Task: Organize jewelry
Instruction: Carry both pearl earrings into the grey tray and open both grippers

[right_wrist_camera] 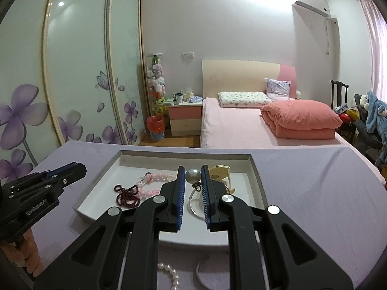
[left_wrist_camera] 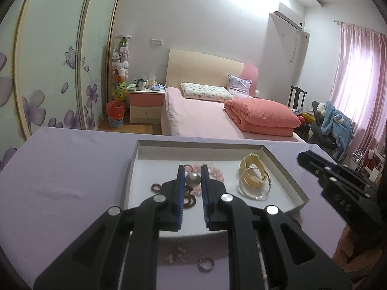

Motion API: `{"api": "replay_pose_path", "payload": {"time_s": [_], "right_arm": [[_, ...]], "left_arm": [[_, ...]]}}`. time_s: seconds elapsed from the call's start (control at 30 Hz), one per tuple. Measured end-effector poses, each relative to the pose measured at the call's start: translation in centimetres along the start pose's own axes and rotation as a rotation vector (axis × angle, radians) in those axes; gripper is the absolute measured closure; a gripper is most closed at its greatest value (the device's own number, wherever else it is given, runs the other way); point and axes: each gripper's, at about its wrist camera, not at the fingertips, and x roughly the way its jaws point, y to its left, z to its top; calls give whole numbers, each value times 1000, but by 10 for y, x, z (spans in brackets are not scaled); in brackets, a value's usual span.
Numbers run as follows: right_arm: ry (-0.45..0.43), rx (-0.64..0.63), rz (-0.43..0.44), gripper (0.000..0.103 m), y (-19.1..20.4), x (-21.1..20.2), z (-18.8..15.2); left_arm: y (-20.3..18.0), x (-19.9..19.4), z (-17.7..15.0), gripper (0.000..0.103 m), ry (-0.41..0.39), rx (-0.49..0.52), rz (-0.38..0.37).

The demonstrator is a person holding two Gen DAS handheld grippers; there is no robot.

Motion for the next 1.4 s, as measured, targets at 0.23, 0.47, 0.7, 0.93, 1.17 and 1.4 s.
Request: {"api": "replay_pose_path", "payload": {"time_s": [0.23, 0.47, 0.7, 0.93, 1.17, 1.4], "right_arm": [[98, 53, 24, 89, -4, 47, 0], [184, 111, 63, 88, -8, 77, -3], [190, 137, 59, 81, -18, 73, -5], [182, 142, 45, 75, -25, 74, -2], [167, 124, 29, 65, -23, 73, -1], [165, 119, 26, 65, -24, 69, -3]], "left_arm": [[-3, 32, 8, 89, 12, 11, -5], [0, 60, 7, 89, 51, 6, -2], [3, 76, 4, 89, 77, -1, -10], [3, 88, 1, 88, 105, -11, -18], [11, 89, 0, 86, 109, -20, -4], [16, 80, -3, 86, 109, -33, 5]]}}
